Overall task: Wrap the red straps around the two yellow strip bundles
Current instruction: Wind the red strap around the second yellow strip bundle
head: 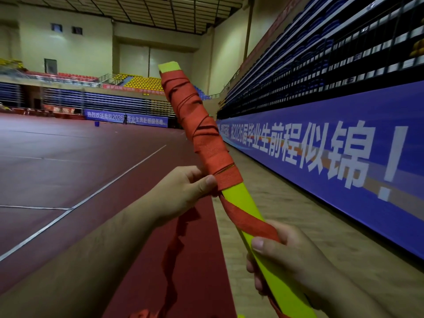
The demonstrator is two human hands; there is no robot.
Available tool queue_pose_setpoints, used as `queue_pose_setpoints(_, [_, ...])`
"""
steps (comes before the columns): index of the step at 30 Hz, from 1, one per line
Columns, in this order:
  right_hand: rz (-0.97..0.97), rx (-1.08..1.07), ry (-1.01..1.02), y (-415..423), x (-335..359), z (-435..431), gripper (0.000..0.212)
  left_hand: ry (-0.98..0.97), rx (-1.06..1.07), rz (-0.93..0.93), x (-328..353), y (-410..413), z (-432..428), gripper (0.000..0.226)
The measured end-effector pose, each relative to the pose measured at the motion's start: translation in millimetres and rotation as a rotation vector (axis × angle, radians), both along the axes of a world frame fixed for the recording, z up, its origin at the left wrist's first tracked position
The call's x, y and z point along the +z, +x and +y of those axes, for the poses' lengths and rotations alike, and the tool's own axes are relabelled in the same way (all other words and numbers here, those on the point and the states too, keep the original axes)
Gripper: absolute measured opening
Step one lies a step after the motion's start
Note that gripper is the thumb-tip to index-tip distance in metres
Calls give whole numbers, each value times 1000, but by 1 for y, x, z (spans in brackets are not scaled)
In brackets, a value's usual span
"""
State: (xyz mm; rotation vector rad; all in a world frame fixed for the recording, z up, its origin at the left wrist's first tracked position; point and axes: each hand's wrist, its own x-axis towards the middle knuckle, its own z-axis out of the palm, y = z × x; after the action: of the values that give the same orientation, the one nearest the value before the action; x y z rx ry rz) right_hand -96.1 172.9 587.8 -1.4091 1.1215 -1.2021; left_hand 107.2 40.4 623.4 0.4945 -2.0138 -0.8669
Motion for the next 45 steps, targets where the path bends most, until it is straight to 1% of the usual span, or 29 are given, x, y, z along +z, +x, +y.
queue_pose_setpoints(1, [-21,30,23,1,-1,0,53,76,-77,46,-4,-1,0,68])
queue_pose_setpoints(3, [-63,126,80,2,-1,3,58,228,-240,134,-11,-4,-1,91])
queue_pose_setpoints(4, [-82,178,108,1,-2,4,60,263,-294,164,-15,-5,0,97])
queue_pose_setpoints(6, [-106,238,154,-4,-5,5,68,280,-316,220,-17,-8,5,96])
queue_pose_setpoints(8, [-84,217,182,-9,-5,3,77,294,-277,264,-20,-13,6,107])
queue_pose_setpoints(9, [-49,188,177,-9,-4,1,78,295,-258,283,-22,-14,4,108])
queue_pose_setpoints(10, [2,148,151,-9,-2,0,76,291,-230,306,-25,-16,2,100])
queue_pose_setpoints(11, [80,82,105,-8,1,0,71,292,-202,333,-26,-16,2,83])
queue_pose_setpoints(12, [201,-3,51,-6,4,0,65,295,-169,353,-27,-17,1,66])
queue_pose_setpoints(13, [369,-82,5,-3,5,0,63,299,-127,359,-27,-18,2,53])
queue_pose_setpoints(15, [687,-237,-74,1,0,-2,71,329,-57,355,-27,-20,2,40])
queue_pose_setpoints(16, [765,-324,-129,4,-5,-4,67,358,-46,349,-26,-21,2,37])
queue_pose_setpoints(17, [752,-382,-172,7,-12,-6,61,397,-56,339,-27,-23,3,36])
queue_pose_setpoints(19, [619,-380,-194,12,-22,-8,48,446,-128,338,-29,-22,1,34])
queue_pose_setpoints(21, [535,-355,-185,11,-31,-11,38,426,-222,336,-33,-19,-2,38])
queue_pose_setpoints(23, [433,-294,-159,9,-36,-12,35,362,-277,302,-36,-17,-4,48])
queue_pose_setpoints(26, [270,-141,-91,2,-42,-14,37,271,-252,193,-36,-11,-7,53])
queue_pose_setpoints(28, [178,-22,-67,-4,-42,-12,40,267,-241,160,-38,-7,-10,54])
queue_pose_setpoints(31, [-46,210,43,-7,-44,-10,56,320,-269,184,-43,-8,-12,53])
queue_pose_setpoints(33, [-200,358,94,-4,-46,-8,60,387,-319,205,-48,-13,-10,53])
queue_pose_setpoints(36, [-276,471,121,-6,-55,-12,53,451,-355,277,-55,-22,-7,53])
queue_pose_setpoints(38, [-278,481,180,-11,-58,-19,56,464,-305,310,-56,-28,-5,47])
queue_pose_setpoints(39, [-274,456,207,-11,-57,-21,59,472,-259,316,-55,-31,-2,41])
queue_pose_setpoints(40, [-237,393,214,-11,-54,-22,61,481,-203,324,-54,-33,0,33])
queue_pose_setpoints(41, [-163,278,200,-11,-51,-24,57,485,-146,338,-53,-34,0,28])
queue_pose_setpoints(43, [92,-38,134,-6,-48,-23,43,457,0,341,-51,-34,-1,27])
queue_pose_setpoints(44, [266,-173,93,-1,-47,-22,47,424,84,326,-51,-35,-4,30])
queue_pose_setpoints(45, [443,-281,46,4,-49,-22,59,395,159,308,-53,-36,-8,33])
